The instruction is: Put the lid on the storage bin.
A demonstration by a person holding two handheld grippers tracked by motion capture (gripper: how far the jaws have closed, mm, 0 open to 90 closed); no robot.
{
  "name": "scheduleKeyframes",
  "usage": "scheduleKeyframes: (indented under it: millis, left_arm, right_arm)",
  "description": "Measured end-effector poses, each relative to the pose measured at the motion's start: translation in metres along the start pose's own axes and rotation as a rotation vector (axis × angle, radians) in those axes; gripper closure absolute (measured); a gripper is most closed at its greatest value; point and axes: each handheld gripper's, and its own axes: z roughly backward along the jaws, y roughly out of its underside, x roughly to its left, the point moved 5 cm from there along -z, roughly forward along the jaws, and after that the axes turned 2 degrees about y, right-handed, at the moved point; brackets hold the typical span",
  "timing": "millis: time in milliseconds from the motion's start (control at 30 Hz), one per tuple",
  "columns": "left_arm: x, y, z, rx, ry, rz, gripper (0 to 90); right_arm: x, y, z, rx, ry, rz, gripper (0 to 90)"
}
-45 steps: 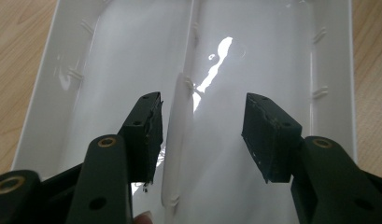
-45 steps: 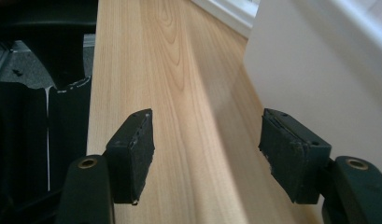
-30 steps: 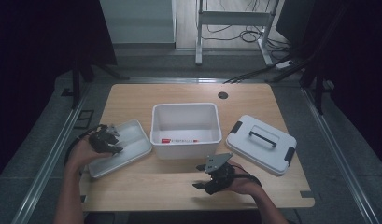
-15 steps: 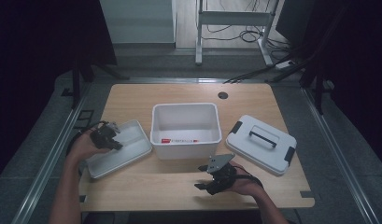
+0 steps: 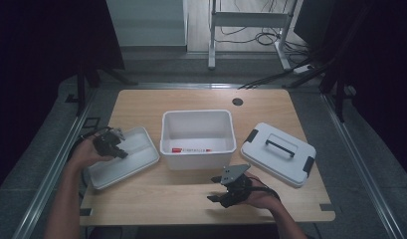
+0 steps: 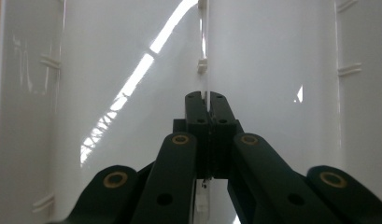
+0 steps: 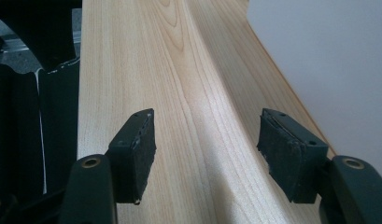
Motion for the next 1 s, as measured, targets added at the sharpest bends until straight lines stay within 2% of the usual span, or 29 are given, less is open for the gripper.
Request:
scheduleKeyframes:
  millis: [300,333,533,733,800,933,1000]
  left_arm:
    - [-0.001,-0.003,0.028,-0.005,-0.015,-0.030,90.0]
    - [-0.002,-0.003,0.032,-0.002,-0.011,-0.035,90.0]
    - [-0.006,-0.012,0.066,-0.013,-0.047,-0.063,90.0]
    - [-0.013,-0.032,0.110,-0.020,-0.078,-0.128,90.0]
    - [-0.016,-0.041,0.122,-0.038,-0.080,-0.134,90.0]
    - [-0.020,-0.059,0.142,-0.053,-0.089,-0.167,90.0]
    - [-0.023,-0.068,0.146,-0.065,-0.079,-0.174,90.0]
  right_arm:
    - [0.001,0.000,-0.001,0.000,0.001,-0.001,36.7]
    - [0.001,0.000,-0.001,-0.001,0.000,-0.002,36.7]
    - [0.001,0.001,-0.002,0.002,0.001,-0.004,36.8]
    - [0.001,0.002,-0.004,0.007,-0.002,-0.007,36.8]
    - [0.001,0.003,-0.006,0.011,-0.003,-0.009,36.8]
    - [0.001,0.004,-0.007,0.017,-0.002,-0.008,36.8]
    - [0.001,0.005,-0.008,0.018,-0.001,-0.008,36.8]
